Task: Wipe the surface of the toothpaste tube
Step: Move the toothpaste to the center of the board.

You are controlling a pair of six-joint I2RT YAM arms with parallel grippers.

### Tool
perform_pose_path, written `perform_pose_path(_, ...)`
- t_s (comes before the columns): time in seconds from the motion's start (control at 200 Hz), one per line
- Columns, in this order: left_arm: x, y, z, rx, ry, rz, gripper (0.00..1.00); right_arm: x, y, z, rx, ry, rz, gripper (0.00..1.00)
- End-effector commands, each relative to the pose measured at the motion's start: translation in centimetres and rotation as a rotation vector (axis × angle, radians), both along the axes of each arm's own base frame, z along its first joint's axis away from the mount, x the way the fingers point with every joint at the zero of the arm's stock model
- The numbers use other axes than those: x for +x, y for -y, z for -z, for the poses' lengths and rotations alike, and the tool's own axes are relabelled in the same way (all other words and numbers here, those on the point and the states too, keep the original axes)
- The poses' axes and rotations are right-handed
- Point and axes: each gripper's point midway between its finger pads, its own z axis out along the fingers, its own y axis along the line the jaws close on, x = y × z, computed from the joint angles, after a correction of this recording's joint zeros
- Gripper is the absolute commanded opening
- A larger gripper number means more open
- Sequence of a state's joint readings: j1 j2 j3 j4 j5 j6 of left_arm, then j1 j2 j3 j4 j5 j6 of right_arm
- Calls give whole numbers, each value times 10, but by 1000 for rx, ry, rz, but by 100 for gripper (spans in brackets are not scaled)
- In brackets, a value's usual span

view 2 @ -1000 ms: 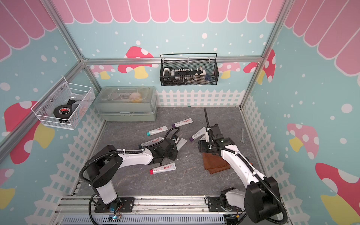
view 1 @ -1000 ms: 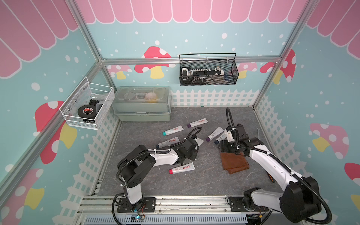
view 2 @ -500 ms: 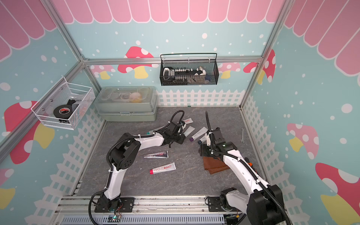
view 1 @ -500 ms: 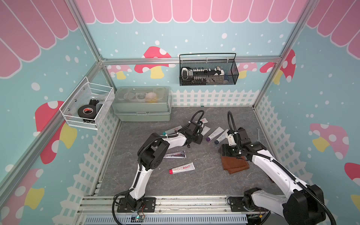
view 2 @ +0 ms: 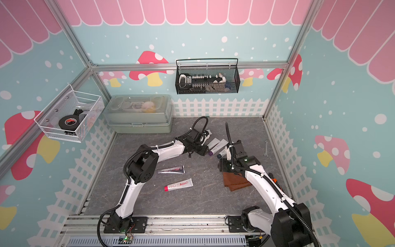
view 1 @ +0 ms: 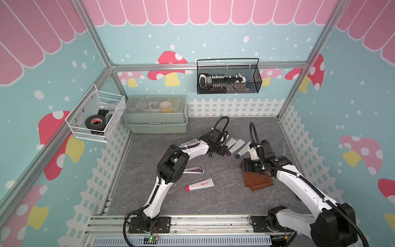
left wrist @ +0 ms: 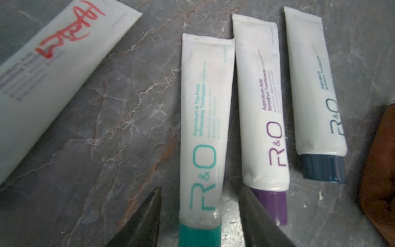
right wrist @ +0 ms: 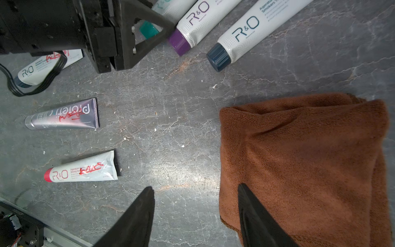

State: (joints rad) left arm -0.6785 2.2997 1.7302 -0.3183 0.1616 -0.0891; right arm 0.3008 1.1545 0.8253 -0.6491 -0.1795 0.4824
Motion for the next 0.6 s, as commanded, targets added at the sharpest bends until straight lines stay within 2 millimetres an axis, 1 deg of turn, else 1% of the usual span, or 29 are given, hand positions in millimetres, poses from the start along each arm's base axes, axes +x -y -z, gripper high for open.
perform_pose_path(0.0, 6, -9, -45, -37, 43, -7, 63, -4, -2, 5, 2, -16, -21, 62)
perform_pose_path(0.095, 10, -14, -65, -51, 77, -24, 64, -4, -2, 5, 1, -17, -21, 62)
perform_pose_path(0.135, 15, -19, -74, -51, 95, -45, 64, -5, -2, 5, 3, -17, -22, 62)
perform_pose_path(0.24, 31, -36, -84, -35, 128, -109, 66, -5, -2, 5, 5, -16, -22, 61)
perform_pose_path(0.305, 42, -49, -84, -9, 133, -150, 66, -5, -2, 6, 5, -17, -22, 61)
perform_pose_path(0.395, 56, -63, -79, 14, 131, -187, 66, -5, -2, 7, 5, -17, -22, 61)
perform_pose_path(0.595, 79, -81, -58, 74, 109, -216, 66, -6, -2, 7, 7, -14, -23, 61)
